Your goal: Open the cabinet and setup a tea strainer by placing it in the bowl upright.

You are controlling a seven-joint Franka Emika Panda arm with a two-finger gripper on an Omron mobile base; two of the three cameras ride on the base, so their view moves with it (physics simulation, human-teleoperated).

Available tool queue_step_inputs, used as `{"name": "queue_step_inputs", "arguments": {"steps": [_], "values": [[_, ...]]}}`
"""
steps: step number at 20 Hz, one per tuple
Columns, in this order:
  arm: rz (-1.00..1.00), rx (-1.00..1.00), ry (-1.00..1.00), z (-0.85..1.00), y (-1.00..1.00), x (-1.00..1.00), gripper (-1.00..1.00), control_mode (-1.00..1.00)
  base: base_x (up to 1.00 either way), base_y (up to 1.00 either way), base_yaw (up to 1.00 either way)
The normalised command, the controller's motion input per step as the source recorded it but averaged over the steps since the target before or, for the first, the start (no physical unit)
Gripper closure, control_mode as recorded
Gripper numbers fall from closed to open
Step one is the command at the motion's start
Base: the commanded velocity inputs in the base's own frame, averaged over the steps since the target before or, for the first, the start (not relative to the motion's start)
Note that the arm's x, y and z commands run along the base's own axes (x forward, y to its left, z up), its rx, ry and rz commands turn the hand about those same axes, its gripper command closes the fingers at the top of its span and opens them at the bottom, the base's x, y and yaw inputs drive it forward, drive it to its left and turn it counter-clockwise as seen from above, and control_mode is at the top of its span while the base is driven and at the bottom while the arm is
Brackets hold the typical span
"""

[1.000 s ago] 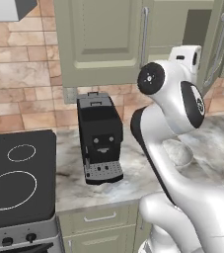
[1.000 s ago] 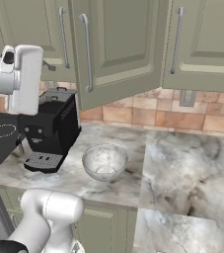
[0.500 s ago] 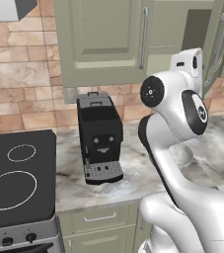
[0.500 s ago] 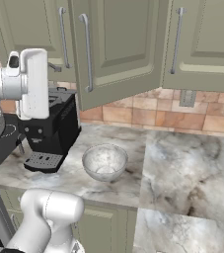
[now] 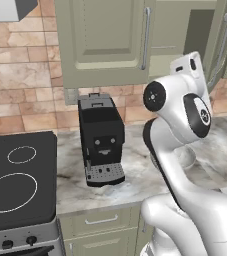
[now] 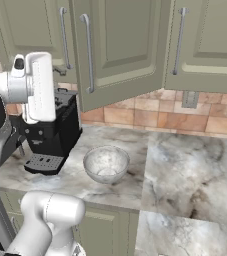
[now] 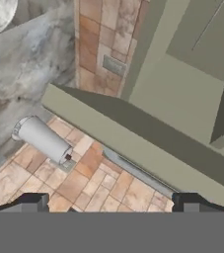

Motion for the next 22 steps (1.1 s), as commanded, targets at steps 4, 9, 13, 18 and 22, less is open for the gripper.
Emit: {"name": "queue_step_inputs", "arguments": {"steps": [4, 9, 13, 18, 22], "values": [[0.0, -0.02, 0.3, 0.0, -0.12, 0.09, -1.0, -1.0, 0.0, 0.0, 0.0], [0.01, -0.02, 0.38, 0.0, -0.02, 0.18, -1.0, -1.0, 0.0, 0.0, 0.0], [0.0, -0.08, 0.3, 0.0, 0.0, 0.06, -1.0, -1.0, 0.0, 0.0, 0.0], [0.06, -0.12, 0.21, 0.0, 0.01, 0.01, -1.0, -1.0, 0.0, 0.0, 0.0], [0.06, -0.1, 0.06, 0.0, 0.01, 0.0, -1.0, -1.0, 0.0, 0.0, 0.0]]}}
